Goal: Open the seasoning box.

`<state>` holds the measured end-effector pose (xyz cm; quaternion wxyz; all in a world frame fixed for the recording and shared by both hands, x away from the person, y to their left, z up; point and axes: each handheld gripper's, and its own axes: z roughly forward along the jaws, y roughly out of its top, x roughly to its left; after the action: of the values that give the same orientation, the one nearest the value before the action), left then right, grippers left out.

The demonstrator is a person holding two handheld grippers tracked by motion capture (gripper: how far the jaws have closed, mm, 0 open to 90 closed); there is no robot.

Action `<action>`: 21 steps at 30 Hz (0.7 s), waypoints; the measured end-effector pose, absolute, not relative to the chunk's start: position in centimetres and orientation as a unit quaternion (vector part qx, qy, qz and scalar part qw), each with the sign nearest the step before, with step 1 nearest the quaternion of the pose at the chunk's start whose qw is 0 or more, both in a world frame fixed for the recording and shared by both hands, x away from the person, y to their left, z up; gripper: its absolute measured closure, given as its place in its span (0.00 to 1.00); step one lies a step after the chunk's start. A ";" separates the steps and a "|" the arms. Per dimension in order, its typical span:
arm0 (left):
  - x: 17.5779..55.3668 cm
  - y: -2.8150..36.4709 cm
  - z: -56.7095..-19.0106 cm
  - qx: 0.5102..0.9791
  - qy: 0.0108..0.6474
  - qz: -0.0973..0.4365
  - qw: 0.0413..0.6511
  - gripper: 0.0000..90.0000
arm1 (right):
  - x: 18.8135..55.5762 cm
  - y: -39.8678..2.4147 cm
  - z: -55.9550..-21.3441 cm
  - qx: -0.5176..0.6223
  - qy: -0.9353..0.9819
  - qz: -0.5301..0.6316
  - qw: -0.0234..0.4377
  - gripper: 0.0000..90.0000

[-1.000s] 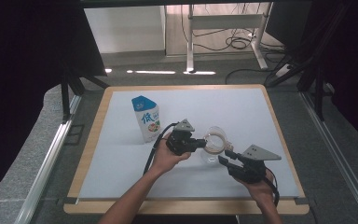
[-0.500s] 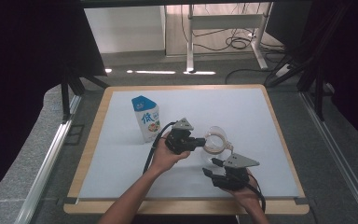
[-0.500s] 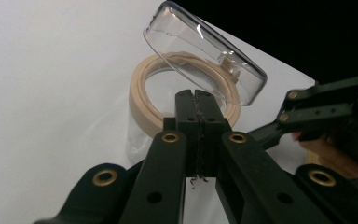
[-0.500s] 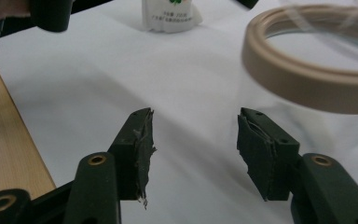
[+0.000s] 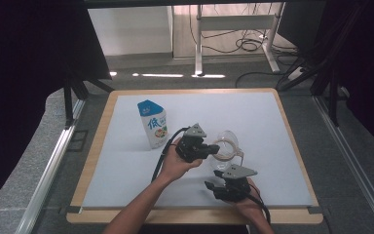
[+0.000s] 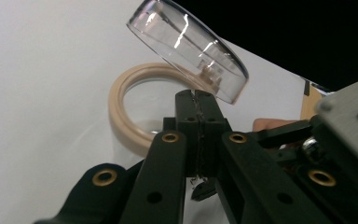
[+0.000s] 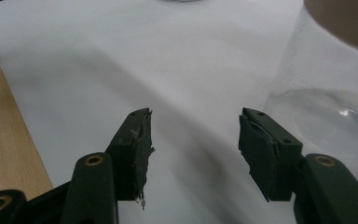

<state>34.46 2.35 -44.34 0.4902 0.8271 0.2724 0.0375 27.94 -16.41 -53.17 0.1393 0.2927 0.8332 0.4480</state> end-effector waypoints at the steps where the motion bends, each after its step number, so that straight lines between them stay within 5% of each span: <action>1: 34.4 2.1 -44.1 0.827 0.269 0.037 0.491 1.00 | 27.9 -16.3 -53.3 0.293 0.834 0.447 0.140 0.50; 21: 33.9 -1.1 -42.9 0.839 0.237 0.036 0.488 1.00 | 27.9 -16.0 -53.6 0.287 0.837 0.443 0.144 0.49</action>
<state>33.90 -1.05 -42.95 0.4880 0.8393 0.2370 0.0360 27.86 -16.04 -53.62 0.1440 0.2874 0.8371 0.4427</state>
